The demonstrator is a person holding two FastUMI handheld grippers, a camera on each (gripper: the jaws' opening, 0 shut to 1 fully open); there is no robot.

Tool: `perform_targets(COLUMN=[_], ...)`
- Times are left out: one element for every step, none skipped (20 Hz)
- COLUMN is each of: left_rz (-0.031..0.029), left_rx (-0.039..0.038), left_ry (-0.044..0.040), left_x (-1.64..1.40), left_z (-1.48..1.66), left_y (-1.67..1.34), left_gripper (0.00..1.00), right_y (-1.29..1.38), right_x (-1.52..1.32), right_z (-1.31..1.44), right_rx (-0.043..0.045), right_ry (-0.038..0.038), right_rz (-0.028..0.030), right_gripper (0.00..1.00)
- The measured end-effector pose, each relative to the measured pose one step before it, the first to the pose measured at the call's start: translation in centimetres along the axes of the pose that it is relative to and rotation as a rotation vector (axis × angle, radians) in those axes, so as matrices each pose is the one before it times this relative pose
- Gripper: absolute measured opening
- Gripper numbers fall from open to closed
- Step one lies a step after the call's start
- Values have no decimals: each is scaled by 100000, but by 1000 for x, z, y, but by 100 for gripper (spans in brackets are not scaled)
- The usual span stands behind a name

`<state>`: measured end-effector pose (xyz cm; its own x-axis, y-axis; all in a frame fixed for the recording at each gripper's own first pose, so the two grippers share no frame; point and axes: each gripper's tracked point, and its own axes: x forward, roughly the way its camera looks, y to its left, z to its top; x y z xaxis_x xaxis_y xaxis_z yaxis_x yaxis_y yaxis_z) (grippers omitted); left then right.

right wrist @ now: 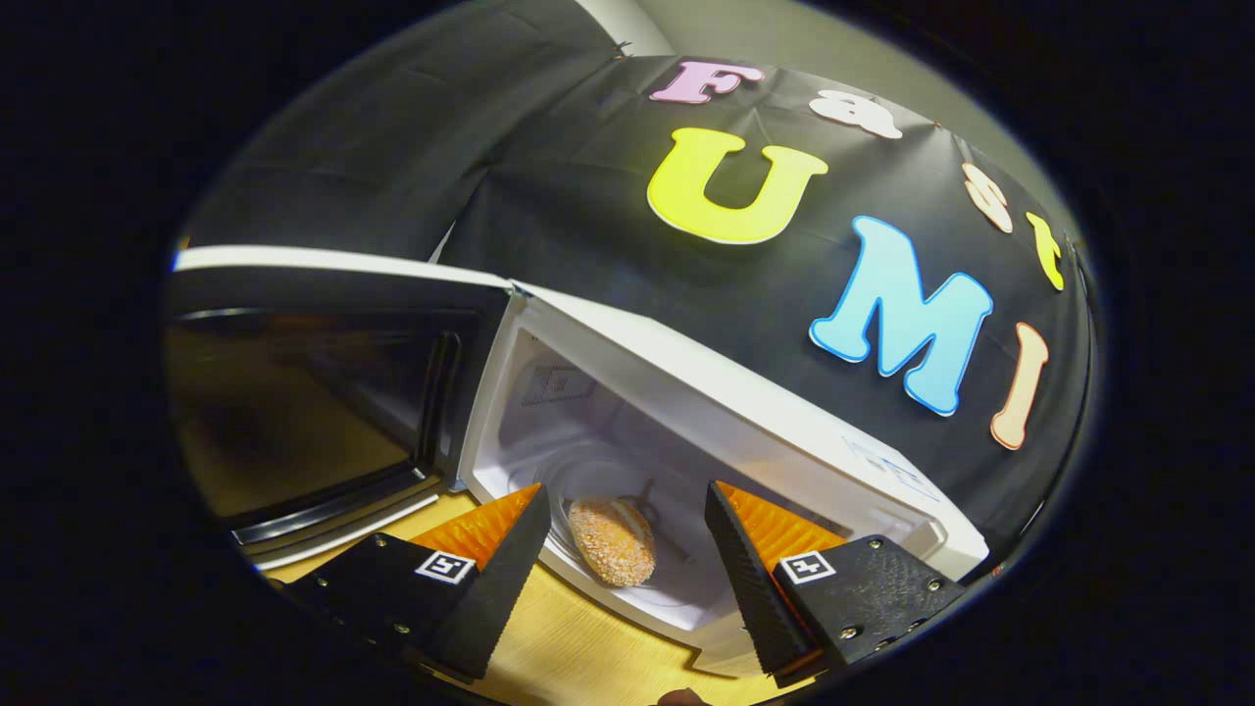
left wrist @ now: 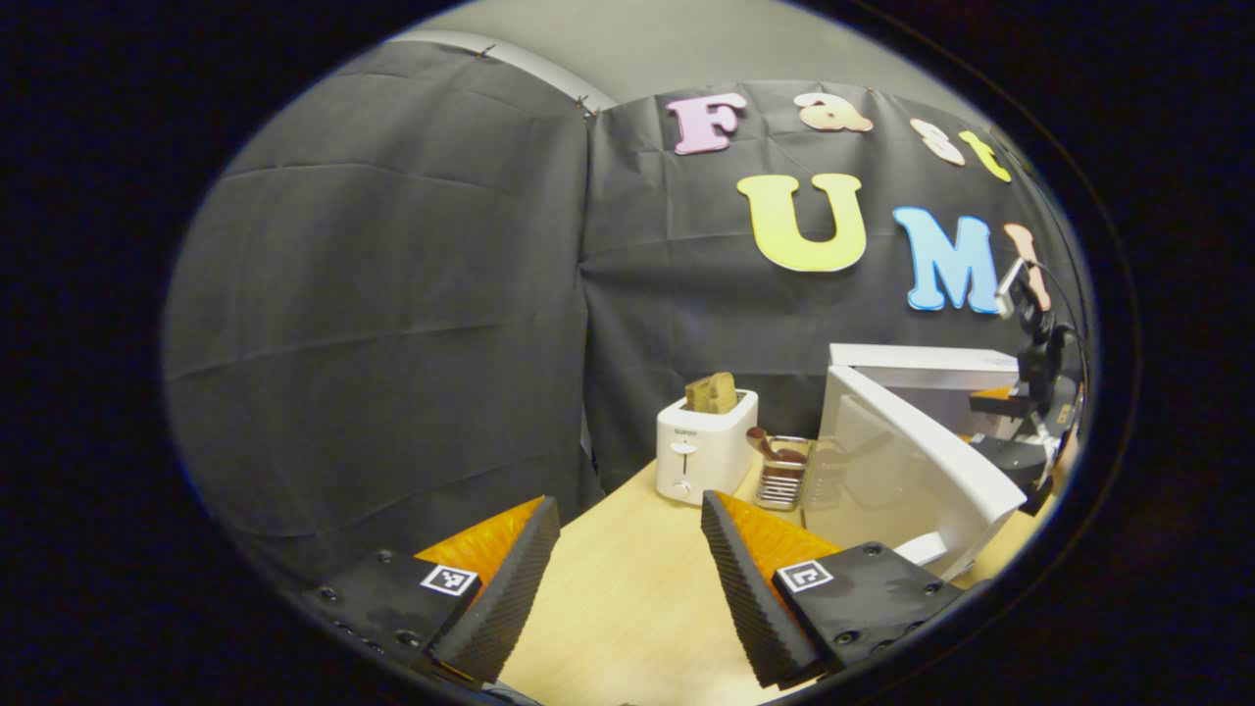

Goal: Open the microwave oven with the left hand, put the food in, and close the microwave oven.

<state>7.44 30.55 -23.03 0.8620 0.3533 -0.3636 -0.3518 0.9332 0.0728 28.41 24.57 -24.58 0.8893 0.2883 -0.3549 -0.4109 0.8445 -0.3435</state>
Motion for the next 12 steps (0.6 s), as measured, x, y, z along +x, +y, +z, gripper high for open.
perform_targets(left_rz=[-1607,-1566,-1317,-1159,-1247,-1308,-1872,-2639,-1656,-1129,-961,-934], left_rx=[264,296,365,316,216,93,-241,-796,-263,311,476,420], left_ry=[469,278,484,362,415,620,861,1170,820,851,858,367], left_x=[-14,109,141,53,73,33,121,-102,-89,-82,-177,-216], left_z=[-386,-224,-395,-275,-328,-399,-466,-472,-468,-375,-385,-218], left_y=[-480,-488,-420,-424,-488,-439,-520,-724,-586,-420,-511,-567], left_gripper=[95,95,96,95,94,94,95,93,91,89,84,73], right_y=[-185,-228,-364,-280,-316,-384,-486,-487,-481,-488,-554,-586], right_x=[-1060,-1133,-1074,-959,-892,-955,-764,-701,-715,-555,-563,-568], right_z=[335,318,476,294,261,261,188,213,55,-178,-84,3], right_rx=[1740,1769,1706,1416,1111,693,603,409,439,637,814,910], right_ry=[-231,-417,-1041,-595,-806,-473,-626,-697,-126,147,368,76], right_rz=[-364,-424,-734,-692,-428,-671,-666,-653,-422,-366,-593,-794], right_gripper=[97,97,97,97,97,97,97,97,97,97,97,97])
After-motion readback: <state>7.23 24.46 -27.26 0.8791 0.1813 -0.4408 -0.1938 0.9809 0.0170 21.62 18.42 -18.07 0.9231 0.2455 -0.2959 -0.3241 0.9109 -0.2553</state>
